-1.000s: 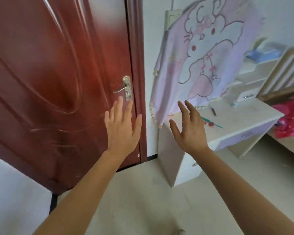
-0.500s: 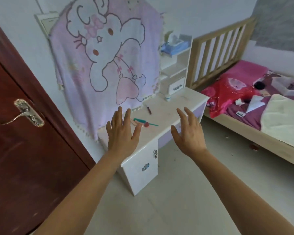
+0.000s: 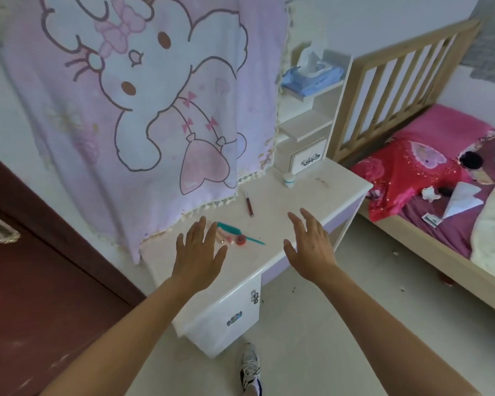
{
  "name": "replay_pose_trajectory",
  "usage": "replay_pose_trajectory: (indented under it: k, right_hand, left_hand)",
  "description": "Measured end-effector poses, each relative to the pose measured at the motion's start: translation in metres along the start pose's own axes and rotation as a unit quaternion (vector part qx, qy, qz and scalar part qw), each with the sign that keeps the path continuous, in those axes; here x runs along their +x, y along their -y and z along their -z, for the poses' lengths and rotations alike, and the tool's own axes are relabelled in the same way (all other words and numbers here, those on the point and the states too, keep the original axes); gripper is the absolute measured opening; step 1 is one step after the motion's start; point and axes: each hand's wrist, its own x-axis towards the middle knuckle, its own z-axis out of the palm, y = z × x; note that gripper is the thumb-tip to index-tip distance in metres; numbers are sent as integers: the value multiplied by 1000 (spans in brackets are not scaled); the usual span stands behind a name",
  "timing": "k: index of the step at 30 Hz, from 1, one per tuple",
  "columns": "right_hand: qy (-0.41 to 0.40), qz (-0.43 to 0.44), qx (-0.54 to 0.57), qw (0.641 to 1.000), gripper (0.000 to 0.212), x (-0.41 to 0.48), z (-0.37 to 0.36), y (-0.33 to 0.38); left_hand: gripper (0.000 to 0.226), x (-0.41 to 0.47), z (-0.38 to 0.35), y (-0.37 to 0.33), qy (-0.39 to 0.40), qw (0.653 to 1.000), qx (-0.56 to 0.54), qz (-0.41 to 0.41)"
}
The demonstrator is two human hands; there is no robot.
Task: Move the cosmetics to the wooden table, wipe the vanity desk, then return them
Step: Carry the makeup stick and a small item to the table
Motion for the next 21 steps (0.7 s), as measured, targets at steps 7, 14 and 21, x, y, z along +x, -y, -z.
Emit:
replay_pose_trajectory:
  k: [7,14,21]
  right_hand:
    - [90,-4,-61,994,64,130,-36,-10]
    - [170,30,-71,982,65,200,-81,-10]
    - [322,127,-30,938,69,222,-147,-4]
  left_hand:
    - [61,104,-33,28,111,993,13,42]
    - [63,161,-52,57,192,979,29,54]
    - [66,162,-104,60,270,952,-7,147]
